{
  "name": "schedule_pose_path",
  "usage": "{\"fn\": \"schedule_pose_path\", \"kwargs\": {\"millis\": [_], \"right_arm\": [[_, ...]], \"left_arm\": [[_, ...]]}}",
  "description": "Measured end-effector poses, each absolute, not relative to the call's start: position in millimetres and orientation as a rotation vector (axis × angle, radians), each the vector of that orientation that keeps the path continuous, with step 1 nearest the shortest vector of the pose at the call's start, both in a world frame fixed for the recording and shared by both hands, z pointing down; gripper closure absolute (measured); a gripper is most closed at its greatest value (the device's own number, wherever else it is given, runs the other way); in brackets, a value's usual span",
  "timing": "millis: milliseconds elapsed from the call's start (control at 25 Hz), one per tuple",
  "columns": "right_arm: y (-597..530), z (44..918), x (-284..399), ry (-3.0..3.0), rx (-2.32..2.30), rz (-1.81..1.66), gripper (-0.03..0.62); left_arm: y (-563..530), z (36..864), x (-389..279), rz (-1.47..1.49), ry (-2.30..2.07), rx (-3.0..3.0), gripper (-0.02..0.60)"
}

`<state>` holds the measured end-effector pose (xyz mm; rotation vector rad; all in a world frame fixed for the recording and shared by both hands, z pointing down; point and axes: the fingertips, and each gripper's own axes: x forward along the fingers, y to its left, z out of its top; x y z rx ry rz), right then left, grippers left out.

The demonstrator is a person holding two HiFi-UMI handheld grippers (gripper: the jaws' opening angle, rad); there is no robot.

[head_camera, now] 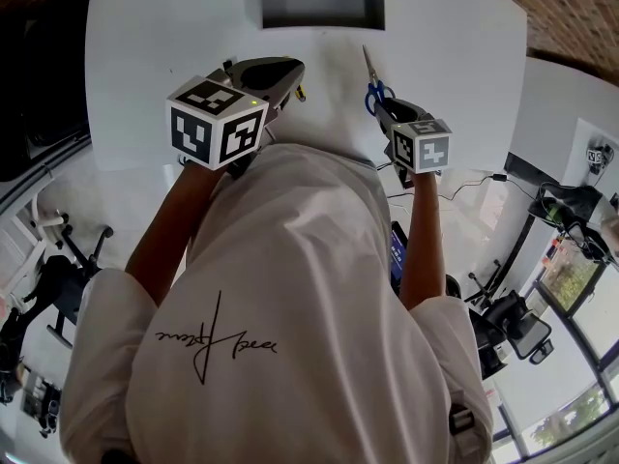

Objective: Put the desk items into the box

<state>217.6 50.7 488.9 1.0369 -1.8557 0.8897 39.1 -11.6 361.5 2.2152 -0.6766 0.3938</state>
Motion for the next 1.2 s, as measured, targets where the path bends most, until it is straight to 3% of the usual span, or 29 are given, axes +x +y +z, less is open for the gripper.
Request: {"fn": "schedule_pose_path", "kwargs": {"millis": [1200], "right_arm": [[36,460,207,-1.916,1.080,0.806,0.500]], "left_arm": [[-11,362,38,0.377,-0.674,2.214,0.577]]}}
